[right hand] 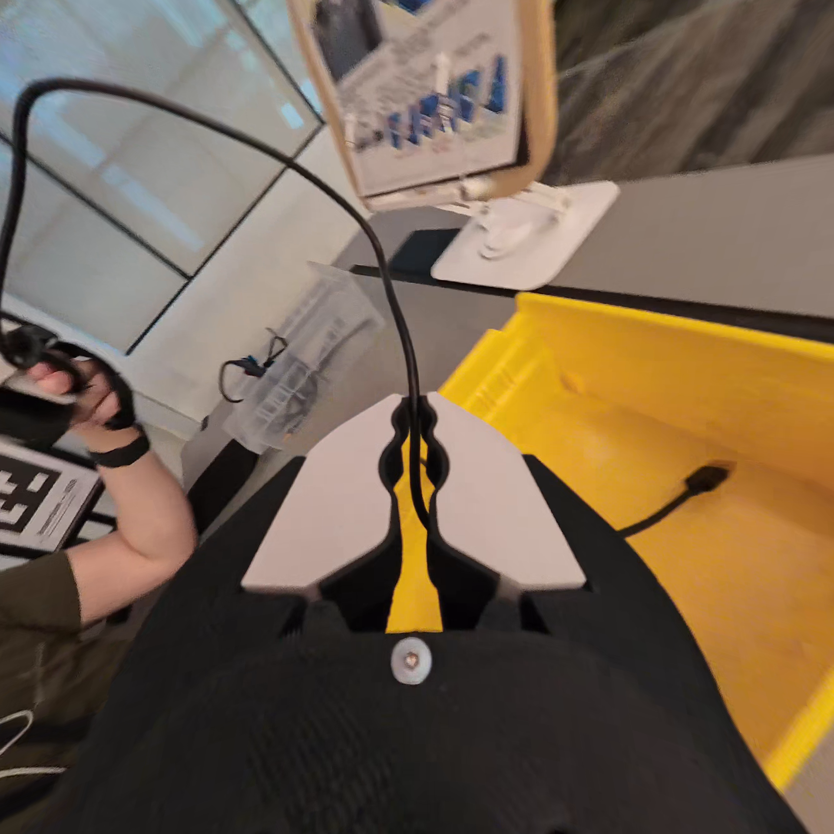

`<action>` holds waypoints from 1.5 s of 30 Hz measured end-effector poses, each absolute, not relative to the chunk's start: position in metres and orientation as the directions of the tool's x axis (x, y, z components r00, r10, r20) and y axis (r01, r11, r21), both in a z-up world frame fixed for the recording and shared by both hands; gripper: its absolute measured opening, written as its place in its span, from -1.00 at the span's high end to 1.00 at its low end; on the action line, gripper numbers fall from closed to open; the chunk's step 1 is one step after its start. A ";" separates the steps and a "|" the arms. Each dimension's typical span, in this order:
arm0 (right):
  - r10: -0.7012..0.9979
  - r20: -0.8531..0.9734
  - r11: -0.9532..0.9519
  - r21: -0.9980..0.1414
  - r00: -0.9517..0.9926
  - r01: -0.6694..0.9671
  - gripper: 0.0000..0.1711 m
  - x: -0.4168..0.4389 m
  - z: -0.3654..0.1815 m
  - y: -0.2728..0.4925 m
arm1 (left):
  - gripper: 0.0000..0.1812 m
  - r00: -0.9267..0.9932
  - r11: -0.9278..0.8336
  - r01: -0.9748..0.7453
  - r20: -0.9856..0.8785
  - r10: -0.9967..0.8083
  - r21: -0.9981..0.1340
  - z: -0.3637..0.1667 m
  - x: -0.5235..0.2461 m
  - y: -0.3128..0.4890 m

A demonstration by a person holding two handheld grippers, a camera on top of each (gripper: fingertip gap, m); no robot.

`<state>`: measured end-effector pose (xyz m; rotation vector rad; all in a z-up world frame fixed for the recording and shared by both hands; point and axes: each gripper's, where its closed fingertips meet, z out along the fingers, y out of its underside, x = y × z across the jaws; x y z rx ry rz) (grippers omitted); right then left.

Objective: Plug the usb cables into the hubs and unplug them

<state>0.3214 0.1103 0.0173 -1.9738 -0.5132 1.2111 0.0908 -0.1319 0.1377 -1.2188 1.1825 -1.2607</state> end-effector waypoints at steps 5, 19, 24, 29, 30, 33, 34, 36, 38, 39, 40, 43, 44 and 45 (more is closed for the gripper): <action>0.537 -0.524 -0.655 -0.753 0.662 -0.065 0.93 0.349 -0.020 0.146 | 0.71 0.041 -0.110 0.009 0.110 -0.993 -0.994 0.126 0.116 -0.113; 0.813 -0.078 -0.223 -0.957 0.578 0.185 0.60 0.363 0.074 0.061 | 0.70 0.552 -0.165 -0.133 0.066 -0.831 -0.977 0.097 0.183 0.049; 0.782 0.061 -0.112 -0.965 0.620 0.237 0.60 0.375 0.092 0.044 | 0.71 0.622 -0.065 -0.331 -0.166 -0.766 -0.942 0.101 0.209 0.096; 0.819 0.098 -0.102 -0.945 0.566 0.311 0.57 0.364 0.075 0.046 | 0.68 0.641 -0.055 -0.460 -0.288 -0.711 -0.886 0.083 0.237 0.124; 0.813 0.084 -0.136 -0.935 0.576 0.329 0.57 0.365 0.067 0.051 | 0.71 0.652 -0.052 -0.508 -0.345 -0.676 -0.860 0.078 0.238 0.132; 0.800 0.048 -0.198 -0.920 0.598 0.339 0.57 0.373 0.048 0.064 | 0.71 0.656 -0.063 -0.640 -0.503 -0.563 -0.766 0.067 0.238 0.153; 0.792 0.034 -0.210 -0.922 0.609 0.324 0.57 0.377 0.045 0.069 | 0.71 0.628 -0.047 -0.682 -0.551 -0.550 -0.730 0.064 0.242 0.156; 0.775 -0.015 -0.244 -0.929 0.632 0.277 0.58 0.387 0.040 0.076 | 0.66 0.563 -0.039 -0.778 -0.668 -0.487 -0.627 0.059 0.245 0.164; 0.759 -0.057 -0.268 -0.935 0.649 0.232 0.59 0.397 0.037 0.080 | 0.70 0.486 -0.022 -0.841 -0.737 -0.470 -0.541 0.051 0.254 0.167; 0.752 -0.072 -0.275 -0.938 0.656 0.213 0.61 0.402 0.036 0.081 | 0.67 0.456 -0.016 -0.857 -0.745 -0.487 -0.514 0.044 0.262 0.166; 0.742 -0.080 -0.279 -0.939 0.665 0.199 0.61 0.407 0.035 0.083 | 0.70 0.430 -0.009 -0.869 -0.746 -0.508 -0.495 0.036 0.269 0.165; 0.721 -0.046 -0.235 -0.955 0.692 0.181 0.59 0.417 0.035 0.091 | 0.70 0.339 0.024 -0.896 -0.717 -0.610 -0.444 0.009 0.290 0.156; 0.725 -0.025 -0.191 -0.967 0.688 0.167 0.56 0.417 0.039 0.094 | 0.70 0.307 0.040 -0.904 -0.712 -0.632 -0.426 0.003 0.295 0.154; 0.728 0.001 -0.141 -0.978 0.685 0.152 0.53 0.416 0.044 0.097 | 0.70 0.286 0.043 -0.911 -0.704 -0.650 -0.410 -0.002 0.297 0.153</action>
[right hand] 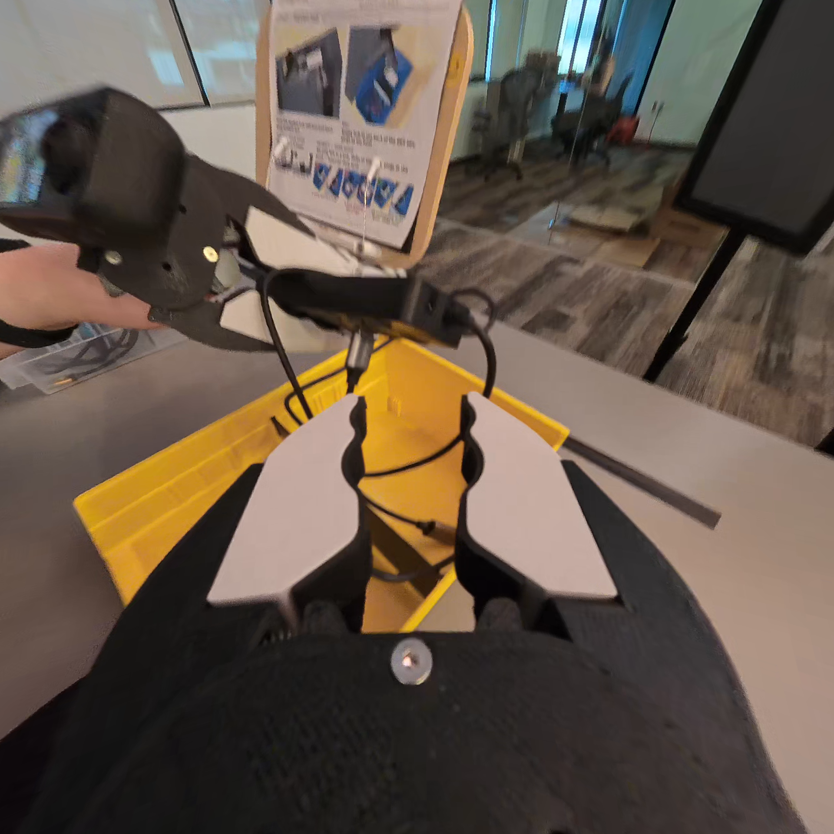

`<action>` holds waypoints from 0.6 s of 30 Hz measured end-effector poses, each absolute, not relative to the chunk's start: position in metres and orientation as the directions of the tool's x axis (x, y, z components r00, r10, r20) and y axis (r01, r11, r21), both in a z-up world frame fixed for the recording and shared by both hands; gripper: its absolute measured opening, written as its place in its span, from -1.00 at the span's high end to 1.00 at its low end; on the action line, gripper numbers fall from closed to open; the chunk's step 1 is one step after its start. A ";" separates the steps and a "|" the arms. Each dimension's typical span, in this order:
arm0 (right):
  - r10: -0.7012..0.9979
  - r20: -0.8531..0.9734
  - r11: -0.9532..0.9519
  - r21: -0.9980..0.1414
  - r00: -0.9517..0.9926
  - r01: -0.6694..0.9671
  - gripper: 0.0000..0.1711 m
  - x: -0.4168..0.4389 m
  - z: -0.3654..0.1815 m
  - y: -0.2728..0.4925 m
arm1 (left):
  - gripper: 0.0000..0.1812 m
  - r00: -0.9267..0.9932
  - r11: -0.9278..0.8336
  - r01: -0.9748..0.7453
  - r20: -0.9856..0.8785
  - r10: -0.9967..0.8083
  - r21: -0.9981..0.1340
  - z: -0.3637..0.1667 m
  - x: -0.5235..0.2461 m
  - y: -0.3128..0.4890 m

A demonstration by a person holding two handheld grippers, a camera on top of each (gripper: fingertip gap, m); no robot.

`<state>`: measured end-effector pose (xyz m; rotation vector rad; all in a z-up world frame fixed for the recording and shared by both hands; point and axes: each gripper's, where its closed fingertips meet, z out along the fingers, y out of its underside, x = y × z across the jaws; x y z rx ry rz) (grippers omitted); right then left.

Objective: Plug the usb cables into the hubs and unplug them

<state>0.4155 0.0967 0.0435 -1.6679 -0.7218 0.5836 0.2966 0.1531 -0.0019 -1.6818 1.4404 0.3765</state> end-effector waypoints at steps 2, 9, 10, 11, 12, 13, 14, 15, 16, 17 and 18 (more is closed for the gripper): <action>0.712 0.073 -0.047 -0.988 0.698 0.150 0.48 0.415 0.052 0.102 | 0.70 0.252 0.027 -0.927 -0.675 -0.694 -0.374 -0.012 0.297 0.152; 0.593 0.479 0.246 -0.873 0.647 0.420 0.49 0.381 0.060 0.106 | 0.70 0.206 0.038 -0.943 -0.670 -0.714 -0.331 -0.016 0.295 0.152; 0.563 0.530 0.270 -0.843 0.635 0.465 0.48 0.376 0.059 0.109 | 0.70 0.200 0.049 -0.944 -0.682 -0.704 -0.327 -0.015 0.295 0.152; 0.533 0.570 0.290 -0.818 0.625 0.497 0.48 0.374 0.059 0.112 | 0.70 0.195 0.055 -0.945 -0.693 -0.694 -0.321 -0.014 0.294 0.152; 0.501 0.606 0.311 -0.792 0.617 0.526 0.46 0.372 0.059 0.115 | 0.70 0.192 0.060 -0.946 -0.702 -0.686 -0.317 -0.013 0.293 0.151; 0.469 0.641 0.333 -0.765 0.608 0.551 0.45 0.372 0.060 0.117 | 0.70 0.189 0.067 -0.947 -0.712 -0.676 -0.315 -0.012 0.293 0.151; 0.440 0.676 0.356 -0.736 0.591 0.576 0.45 0.372 0.060 0.119 | 0.70 0.181 0.078 -0.948 -0.723 -0.667 -0.309 -0.011 0.293 0.150; 0.426 0.706 0.378 -0.707 0.566 0.597 0.46 0.370 0.058 0.119 | 0.71 0.173 0.087 -0.950 -0.736 -0.655 -0.301 -0.009 0.292 0.149; 0.424 0.722 0.385 -0.691 0.548 0.612 0.48 0.368 0.056 0.119 | 0.71 0.165 0.097 -0.952 -0.750 -0.641 -0.291 -0.007 0.291 0.149; 0.443 0.724 0.383 -0.686 0.528 0.619 0.53 0.366 0.052 0.118 | 0.71 0.149 0.114 -0.952 -0.760 -0.633 -0.283 -0.006 0.291 0.148; 0.482 0.721 0.381 -0.684 0.498 0.622 0.59 0.361 0.047 0.115 | 0.71 0.137 0.117 -0.956 -0.764 -0.630 -0.269 -0.007 0.290 0.147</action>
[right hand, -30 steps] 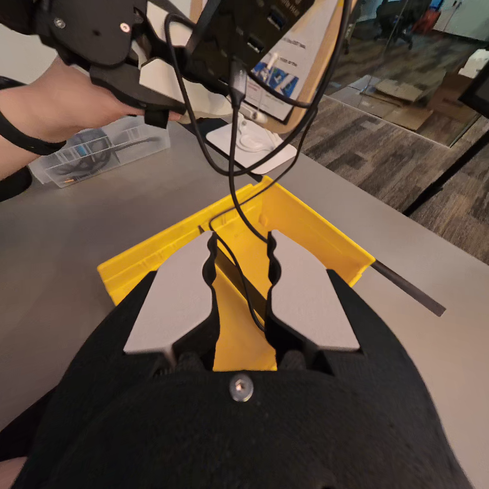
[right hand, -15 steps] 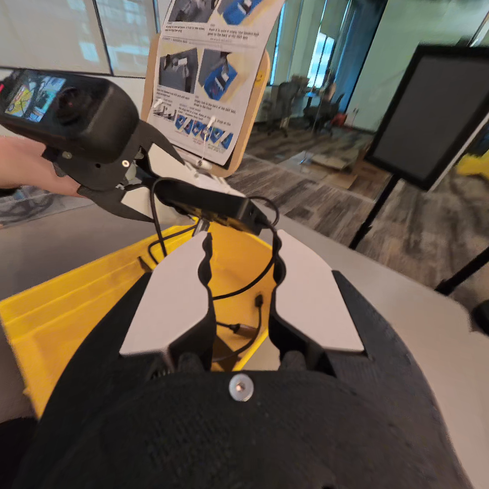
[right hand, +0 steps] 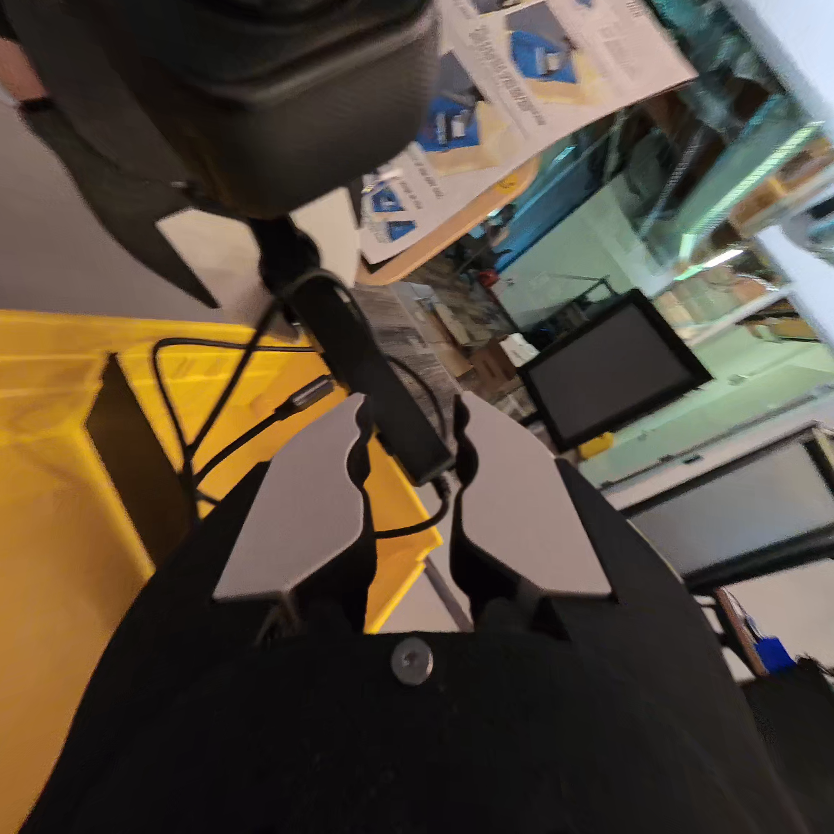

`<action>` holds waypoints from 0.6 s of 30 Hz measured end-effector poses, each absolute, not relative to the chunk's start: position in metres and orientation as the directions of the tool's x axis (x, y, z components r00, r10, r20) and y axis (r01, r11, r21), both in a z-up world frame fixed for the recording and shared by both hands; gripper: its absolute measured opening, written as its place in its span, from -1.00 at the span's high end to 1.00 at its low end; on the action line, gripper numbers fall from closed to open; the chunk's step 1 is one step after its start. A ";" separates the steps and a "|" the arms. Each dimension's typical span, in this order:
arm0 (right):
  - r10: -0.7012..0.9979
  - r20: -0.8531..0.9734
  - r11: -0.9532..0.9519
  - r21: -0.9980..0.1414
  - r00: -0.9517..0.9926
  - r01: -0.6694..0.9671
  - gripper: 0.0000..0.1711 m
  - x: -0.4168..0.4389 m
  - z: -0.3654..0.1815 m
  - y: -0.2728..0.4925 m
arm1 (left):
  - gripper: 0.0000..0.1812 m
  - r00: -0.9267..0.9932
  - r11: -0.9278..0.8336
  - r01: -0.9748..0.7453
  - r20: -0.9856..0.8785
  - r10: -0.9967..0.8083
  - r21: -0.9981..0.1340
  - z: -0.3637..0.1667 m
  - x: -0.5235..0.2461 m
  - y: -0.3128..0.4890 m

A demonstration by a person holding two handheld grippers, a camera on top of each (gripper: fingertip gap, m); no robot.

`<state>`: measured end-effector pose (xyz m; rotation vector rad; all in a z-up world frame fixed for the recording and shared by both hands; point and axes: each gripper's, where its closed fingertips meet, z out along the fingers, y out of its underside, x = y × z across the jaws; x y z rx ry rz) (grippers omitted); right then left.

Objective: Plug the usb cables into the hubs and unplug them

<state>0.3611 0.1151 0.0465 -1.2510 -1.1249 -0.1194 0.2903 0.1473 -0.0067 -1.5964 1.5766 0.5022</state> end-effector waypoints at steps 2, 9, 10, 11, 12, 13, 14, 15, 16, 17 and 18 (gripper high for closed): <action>0.528 0.717 0.359 -0.673 0.455 0.646 0.65 0.356 0.037 0.112 | 0.71 0.114 0.131 -0.961 -0.782 -0.612 -0.242 -0.006 0.288 0.148; 0.529 0.746 0.295 -0.608 0.403 0.737 0.49 0.348 0.023 0.122 | 0.71 0.064 0.180 -0.961 -0.799 -0.599 -0.212 -0.004 0.288 0.144; 0.514 0.763 0.283 -0.582 0.391 0.762 0.51 0.349 0.019 0.126 | 0.71 0.052 0.199 -0.958 -0.803 -0.593 -0.209 -0.002 0.290 0.142; 0.502 0.779 0.288 -0.559 0.375 0.778 0.57 0.349 0.018 0.129 | 0.71 0.039 0.203 -0.960 -0.808 -0.589 -0.194 -0.002 0.289 0.141; 0.518 0.773 0.288 -0.562 0.368 0.775 0.59 0.348 0.016 0.129 | 0.71 0.027 0.200 -0.964 -0.814 -0.580 -0.175 -0.002 0.287 0.142; 0.531 0.765 0.287 -0.568 0.366 0.772 0.60 0.347 0.015 0.129 | 0.71 0.018 0.206 -0.964 -0.820 -0.573 -0.165 -0.002 0.286 0.142; 0.533 0.764 0.295 -0.572 0.365 0.766 0.61 0.346 0.016 0.129 | 0.70 0.018 0.217 -0.961 -0.820 -0.572 -0.172 -0.001 0.286 0.142; 0.534 0.761 0.298 -0.576 0.368 0.761 0.62 0.346 0.016 0.129 | 0.69 0.035 0.216 -0.958 -0.821 -0.570 -0.191 0.000 0.285 0.142; 0.542 0.755 0.287 -0.579 0.369 0.763 0.64 0.347 0.014 0.130 | 0.66 0.067 0.201 -0.956 -0.823 -0.564 -0.215 0.003 0.283 0.143; 0.552 0.744 0.270 -0.587 0.377 0.763 0.65 0.349 0.011 0.131 | 0.58 0.111 0.173 -0.955 -0.827 -0.551 -0.243 0.007 0.280 0.145; 0.560 0.733 0.251 -0.594 0.385 0.765 0.66 0.352 0.008 0.133 | 0.47 0.155 0.143 -0.952 -0.832 -0.533 -0.270 0.013 0.275 0.148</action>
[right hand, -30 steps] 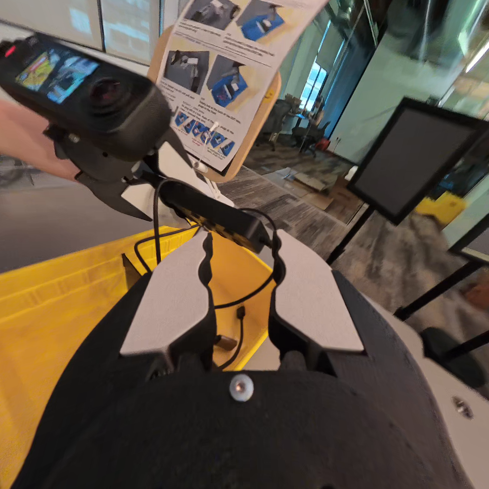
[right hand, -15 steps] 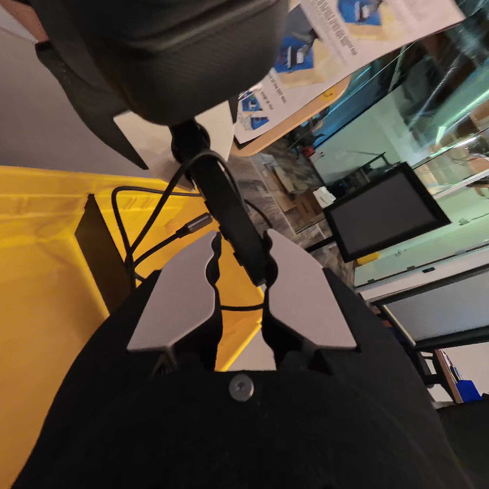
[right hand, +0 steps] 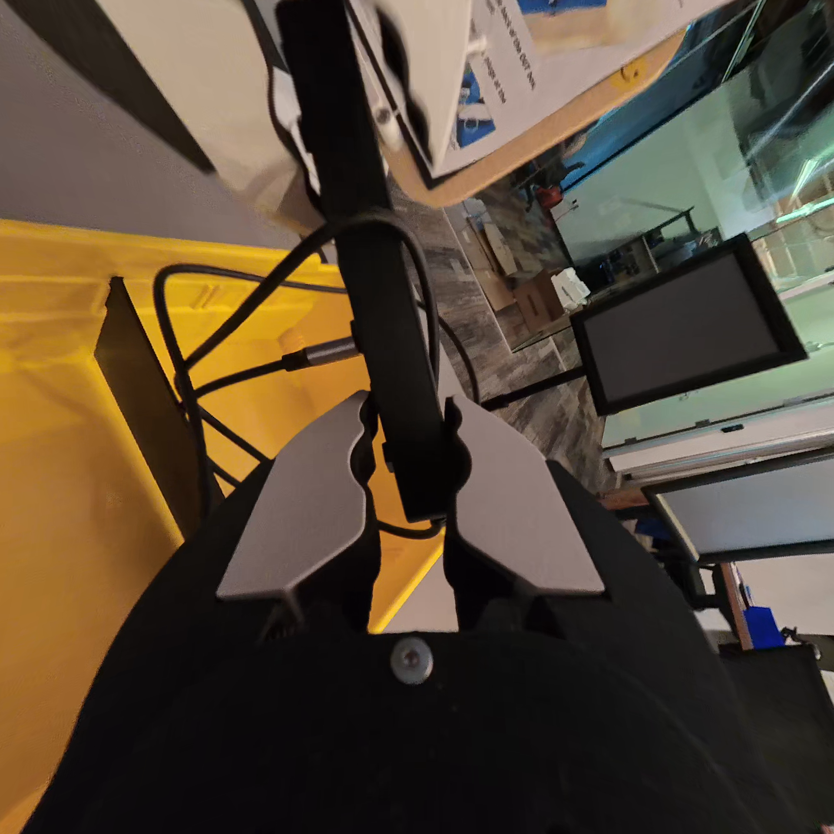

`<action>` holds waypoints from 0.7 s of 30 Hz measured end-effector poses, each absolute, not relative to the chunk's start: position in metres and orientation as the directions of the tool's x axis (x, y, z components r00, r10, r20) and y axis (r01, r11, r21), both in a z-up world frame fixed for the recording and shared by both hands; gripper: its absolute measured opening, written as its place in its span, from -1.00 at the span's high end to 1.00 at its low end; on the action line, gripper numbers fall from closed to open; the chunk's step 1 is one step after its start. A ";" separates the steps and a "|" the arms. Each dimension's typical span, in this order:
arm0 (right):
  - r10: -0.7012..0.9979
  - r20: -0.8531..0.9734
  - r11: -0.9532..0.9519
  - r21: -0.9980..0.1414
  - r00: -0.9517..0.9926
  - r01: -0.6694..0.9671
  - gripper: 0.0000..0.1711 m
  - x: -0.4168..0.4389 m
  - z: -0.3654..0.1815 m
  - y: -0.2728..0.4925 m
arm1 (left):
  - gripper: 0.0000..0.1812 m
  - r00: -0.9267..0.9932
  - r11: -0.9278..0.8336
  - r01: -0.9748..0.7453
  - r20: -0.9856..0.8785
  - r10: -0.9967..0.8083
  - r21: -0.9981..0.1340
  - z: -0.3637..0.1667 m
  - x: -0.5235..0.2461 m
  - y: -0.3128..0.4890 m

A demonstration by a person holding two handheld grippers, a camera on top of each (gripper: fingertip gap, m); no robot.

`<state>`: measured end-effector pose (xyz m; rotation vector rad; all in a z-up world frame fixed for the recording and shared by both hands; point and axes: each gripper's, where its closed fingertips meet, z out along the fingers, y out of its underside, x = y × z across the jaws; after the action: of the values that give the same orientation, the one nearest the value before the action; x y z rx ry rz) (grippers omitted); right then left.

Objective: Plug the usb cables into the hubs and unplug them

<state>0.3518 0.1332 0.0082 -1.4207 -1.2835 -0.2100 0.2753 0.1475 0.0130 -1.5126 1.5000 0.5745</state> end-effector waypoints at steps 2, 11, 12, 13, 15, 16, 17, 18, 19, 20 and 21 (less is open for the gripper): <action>0.576 0.709 0.204 -0.607 0.408 0.768 0.67 0.361 0.000 0.138 | 0.38 0.222 0.125 -0.935 -0.825 -0.520 -0.331 0.023 0.267 0.146; 0.738 0.515 -0.045 -0.607 0.436 0.793 0.70 0.373 -0.059 0.147 | 0.44 0.507 0.079 -0.694 -0.563 -0.653 -0.716 0.057 0.210 0.072; 0.746 0.488 -0.079 -0.612 0.454 0.787 0.69 0.373 -0.062 0.148 | 0.44 0.533 0.076 -0.648 -0.523 -0.665 -0.757 0.061 0.203 0.061; 0.755 0.451 -0.131 -0.606 0.475 0.784 0.69 0.375 -0.067 0.147 | 0.46 0.556 0.076 -0.605 -0.488 -0.673 -0.793 0.066 0.196 0.050; 0.771 0.383 -0.233 -0.572 0.508 0.786 0.70 0.379 -0.078 0.144 | 0.48 0.582 0.065 -0.542 -0.430 -0.691 -0.838 0.070 0.181 0.030; 0.775 0.363 -0.269 -0.552 0.518 0.789 0.70 0.381 -0.083 0.143 | 0.48 0.592 0.052 -0.521 -0.405 -0.696 -0.852 0.071 0.172 0.021; 0.766 0.353 -0.296 -0.550 0.538 0.781 0.70 0.383 -0.083 0.144 | 0.48 0.600 0.042 -0.504 -0.384 -0.702 -0.863 0.072 0.164 0.013; 0.758 0.345 -0.321 -0.542 0.554 0.776 0.70 0.385 -0.085 0.146 | 0.49 0.608 0.035 -0.487 -0.367 -0.704 -0.873 0.074 0.156 0.006; 0.753 0.340 -0.335 -0.538 0.563 0.774 0.70 0.385 -0.085 0.146 | 0.49 0.617 0.033 -0.467 -0.353 -0.703 -0.884 0.077 0.148 0.000; 0.750 0.357 -0.330 -0.527 0.557 0.783 0.70 0.386 -0.085 0.148 | 0.50 0.626 0.035 -0.445 -0.339 -0.703 -0.895 0.080 0.141 -0.005; 0.742 0.390 -0.316 -0.513 0.545 0.798 0.69 0.387 -0.085 0.149 | 0.50 0.635 0.039 -0.421 -0.325 -0.701 -0.906 0.085 0.133 -0.009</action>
<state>0.3874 0.1493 -0.0846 -2.1077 -1.2368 -0.1058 0.1328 -0.0094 0.0848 -1.5885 0.9546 -0.2747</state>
